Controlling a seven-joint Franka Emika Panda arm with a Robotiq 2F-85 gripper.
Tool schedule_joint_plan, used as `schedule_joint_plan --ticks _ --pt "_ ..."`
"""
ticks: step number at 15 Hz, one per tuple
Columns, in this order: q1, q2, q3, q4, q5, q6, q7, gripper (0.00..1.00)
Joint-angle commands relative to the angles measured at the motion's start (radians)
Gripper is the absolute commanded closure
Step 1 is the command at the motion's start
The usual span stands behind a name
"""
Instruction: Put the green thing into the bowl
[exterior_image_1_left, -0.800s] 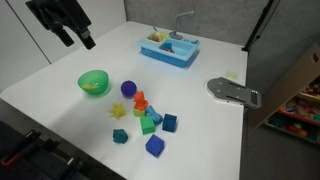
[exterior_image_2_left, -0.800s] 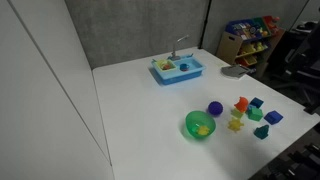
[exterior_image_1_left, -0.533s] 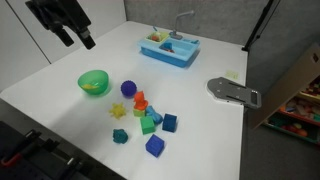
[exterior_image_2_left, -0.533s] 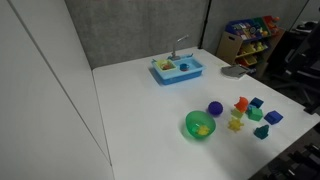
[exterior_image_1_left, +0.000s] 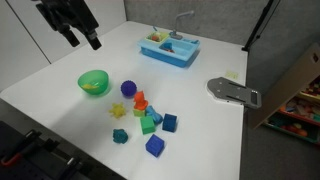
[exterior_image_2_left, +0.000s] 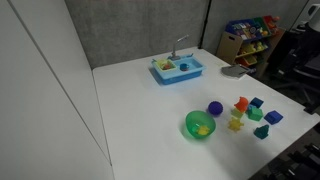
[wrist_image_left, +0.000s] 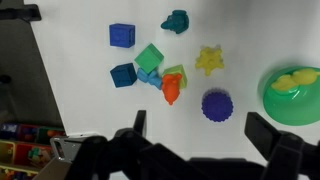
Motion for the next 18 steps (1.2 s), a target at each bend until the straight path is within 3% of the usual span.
schedule_joint_plan --ticks 1,5,13,18 --pt "0.016 0.136 -0.034 0.098 0.020 0.028 -0.021 0.00" --pt "0.032 0.224 -0.073 0.118 0.070 0.033 -0.067 0.00" --pt "0.010 0.287 -0.169 0.022 0.135 0.054 -0.219 0.00" --pt "-0.032 0.370 -0.233 -0.035 0.098 0.171 -0.289 0.00"
